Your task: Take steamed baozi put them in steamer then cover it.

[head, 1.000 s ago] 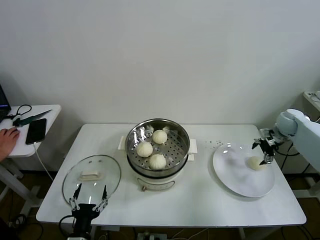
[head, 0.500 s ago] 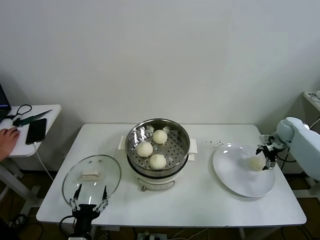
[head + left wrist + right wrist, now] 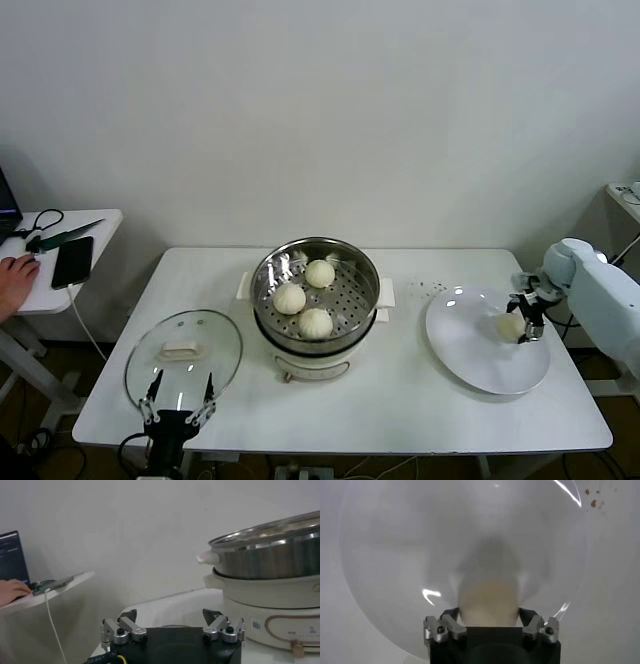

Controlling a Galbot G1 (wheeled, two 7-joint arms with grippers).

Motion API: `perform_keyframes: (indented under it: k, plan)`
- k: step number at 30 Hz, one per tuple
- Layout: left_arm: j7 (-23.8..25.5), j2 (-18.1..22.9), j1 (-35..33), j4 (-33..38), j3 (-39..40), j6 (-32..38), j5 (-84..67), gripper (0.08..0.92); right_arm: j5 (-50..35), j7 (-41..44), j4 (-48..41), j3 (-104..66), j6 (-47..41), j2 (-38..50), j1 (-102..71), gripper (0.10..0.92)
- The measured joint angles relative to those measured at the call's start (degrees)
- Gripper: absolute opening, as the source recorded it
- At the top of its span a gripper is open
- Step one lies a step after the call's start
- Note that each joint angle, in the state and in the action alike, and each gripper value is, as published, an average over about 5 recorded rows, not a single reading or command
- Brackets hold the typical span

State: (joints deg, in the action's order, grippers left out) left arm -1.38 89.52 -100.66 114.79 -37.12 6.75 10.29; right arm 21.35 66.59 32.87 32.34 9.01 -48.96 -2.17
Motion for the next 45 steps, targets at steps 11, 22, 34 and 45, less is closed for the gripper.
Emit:
perform_keyframes:
  k: [11,22,34,45]
  plan:
    - [0.0,0.2,-0.1,0.7,0.3,-0.3,0.1,0.823,-3.6,0.1,1.0,2.2,-1.3,1.0,2.1,0.683]
    - [-0.3,-0.1,-0.2,1.4,1.6,-1.3,0.9,0.823,-23.5,-2.1,12.0,19.2,-9.7,3.2,16.5,0.676]
    - [0.2,-0.5,0.5,2.9,3.1,-1.7,1.6,0.823,-52.3,-9.0,27.2,43.6,-21.3,-2.6,38.5,0.670]
    - [0.5,-0.8,2.2,3.2,3.5,-1.7,0.9,0.823,-69.4,-15.7,35.9,58.1,-28.0,-10.5,46.5,0.670]
